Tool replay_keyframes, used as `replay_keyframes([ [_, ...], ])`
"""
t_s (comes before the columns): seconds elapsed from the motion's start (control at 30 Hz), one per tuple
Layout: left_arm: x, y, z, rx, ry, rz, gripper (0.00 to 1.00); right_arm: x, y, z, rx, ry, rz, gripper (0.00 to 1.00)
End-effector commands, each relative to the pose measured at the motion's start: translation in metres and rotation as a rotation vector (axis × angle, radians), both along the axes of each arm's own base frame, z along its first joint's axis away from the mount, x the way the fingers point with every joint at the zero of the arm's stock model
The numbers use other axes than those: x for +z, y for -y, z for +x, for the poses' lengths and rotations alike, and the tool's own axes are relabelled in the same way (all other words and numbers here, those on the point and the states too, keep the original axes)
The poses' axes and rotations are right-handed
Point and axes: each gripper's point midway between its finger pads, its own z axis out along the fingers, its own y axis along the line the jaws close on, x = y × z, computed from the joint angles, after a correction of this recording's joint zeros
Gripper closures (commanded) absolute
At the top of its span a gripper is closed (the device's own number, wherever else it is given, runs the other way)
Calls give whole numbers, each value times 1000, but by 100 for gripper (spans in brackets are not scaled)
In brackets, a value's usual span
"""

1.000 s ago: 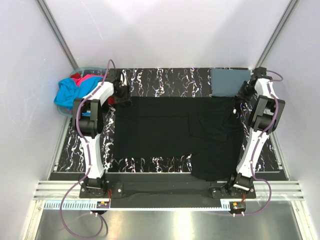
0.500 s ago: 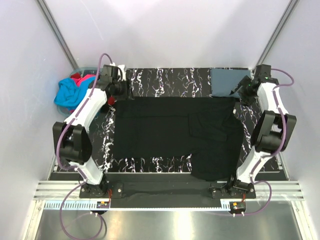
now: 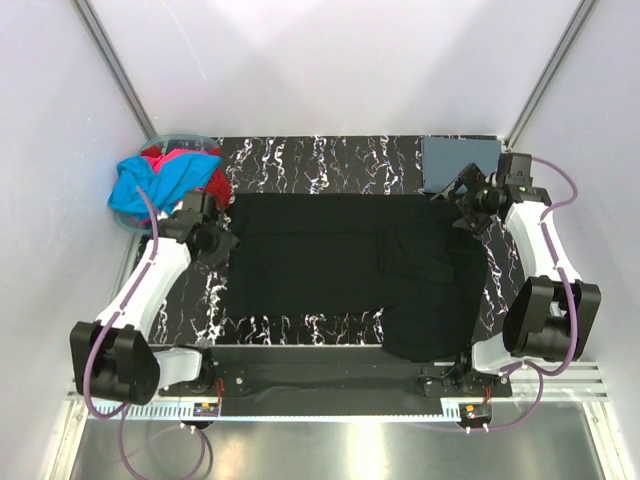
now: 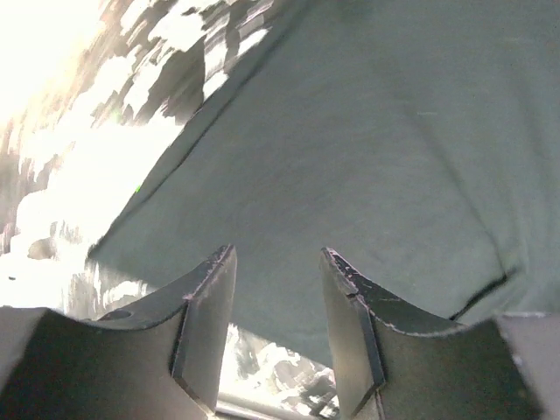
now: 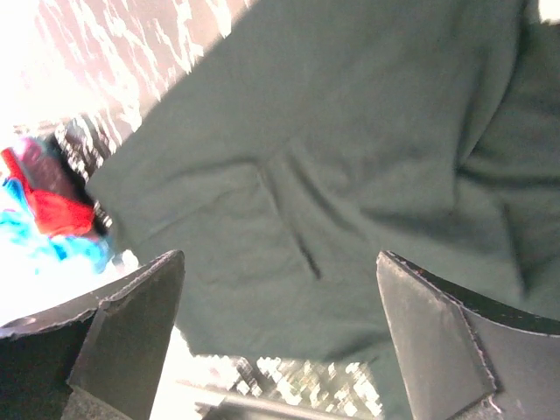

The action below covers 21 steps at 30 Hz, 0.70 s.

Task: Fold and stack the t-shirts
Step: Fold the tshirt

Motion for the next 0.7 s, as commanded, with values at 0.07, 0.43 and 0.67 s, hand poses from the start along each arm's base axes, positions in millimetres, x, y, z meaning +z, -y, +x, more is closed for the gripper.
replay_keyframes([
  [0.07,-52,5,-68,302,-356,-98,53,-2,-19,0,0,-17,138,4],
  [0.43,-106,-2,-113,466,-431,-111,54,11,-24,-4,63,35,142,6],
  [0.67,-117,-12,-105,478,-444,-36,54,7,-24,-8,76,32,134,7],
])
